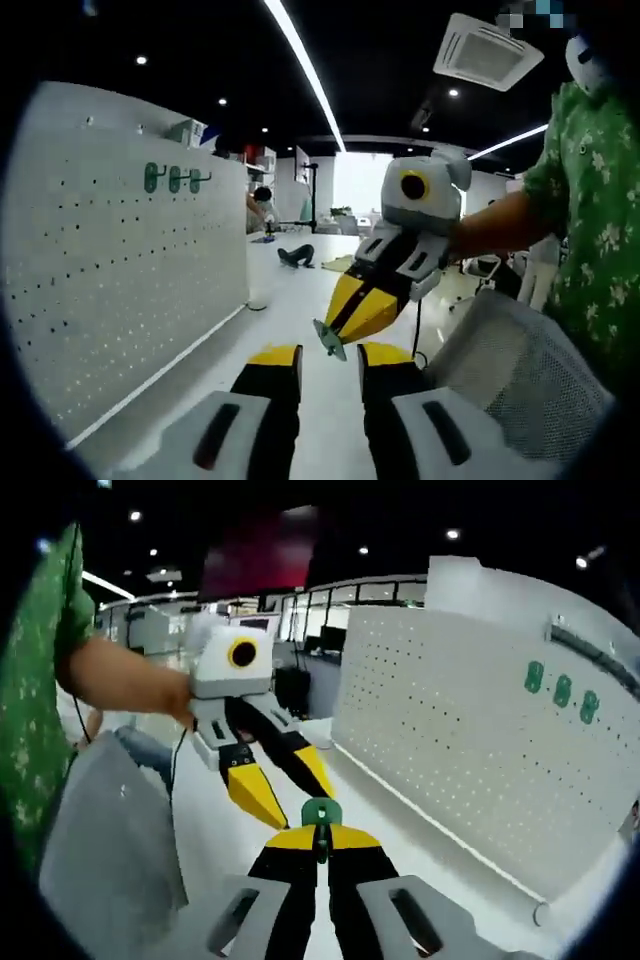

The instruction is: Insert the hook assembly into the mounting plate slot until the hook locks in place.

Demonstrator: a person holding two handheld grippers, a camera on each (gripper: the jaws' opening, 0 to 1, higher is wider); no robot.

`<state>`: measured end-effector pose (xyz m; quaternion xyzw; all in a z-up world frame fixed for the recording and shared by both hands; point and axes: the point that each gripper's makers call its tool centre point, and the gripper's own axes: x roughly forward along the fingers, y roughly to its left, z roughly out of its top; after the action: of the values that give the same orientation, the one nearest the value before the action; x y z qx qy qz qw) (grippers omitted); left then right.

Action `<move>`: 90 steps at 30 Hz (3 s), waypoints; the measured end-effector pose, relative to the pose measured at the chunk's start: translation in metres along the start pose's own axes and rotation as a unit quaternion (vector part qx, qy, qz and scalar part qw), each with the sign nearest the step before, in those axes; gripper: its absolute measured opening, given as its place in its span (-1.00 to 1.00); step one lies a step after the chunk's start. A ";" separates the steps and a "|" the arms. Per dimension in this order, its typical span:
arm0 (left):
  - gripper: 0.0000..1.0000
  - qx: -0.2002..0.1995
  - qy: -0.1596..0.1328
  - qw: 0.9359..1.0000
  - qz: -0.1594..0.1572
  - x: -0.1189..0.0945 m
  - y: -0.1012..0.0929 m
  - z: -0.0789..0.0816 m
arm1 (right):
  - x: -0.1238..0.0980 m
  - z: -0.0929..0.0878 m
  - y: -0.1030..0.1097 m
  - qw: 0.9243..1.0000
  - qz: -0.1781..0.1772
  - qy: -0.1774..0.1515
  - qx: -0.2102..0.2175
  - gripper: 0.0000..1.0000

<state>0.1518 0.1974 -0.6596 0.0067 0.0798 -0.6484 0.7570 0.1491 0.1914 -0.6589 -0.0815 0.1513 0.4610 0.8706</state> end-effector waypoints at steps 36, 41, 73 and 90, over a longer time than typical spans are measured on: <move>-0.68 -0.083 -0.118 0.983 -0.113 -0.014 -0.043 0.055 | -0.029 0.062 0.040 0.976 0.151 -0.112 0.106 -0.98; -0.69 -0.090 -0.118 0.983 -0.111 -0.013 -0.043 0.055 | -0.029 0.062 0.038 0.980 0.141 -0.111 0.087 -0.97; -0.72 -0.087 -0.104 0.988 -0.070 -0.003 -0.026 0.052 | -0.025 0.059 0.019 0.991 0.079 -0.106 0.035 -0.98; -0.43 -0.053 -0.097 0.993 -0.045 -0.007 -0.018 0.049 | -0.023 0.063 0.014 0.990 0.066 -0.115 0.047 -0.99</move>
<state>0.1391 0.1957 -0.6084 -0.1000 0.0403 -0.6740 0.7308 0.1369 0.1993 -0.5918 0.0232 0.0769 0.5159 0.8529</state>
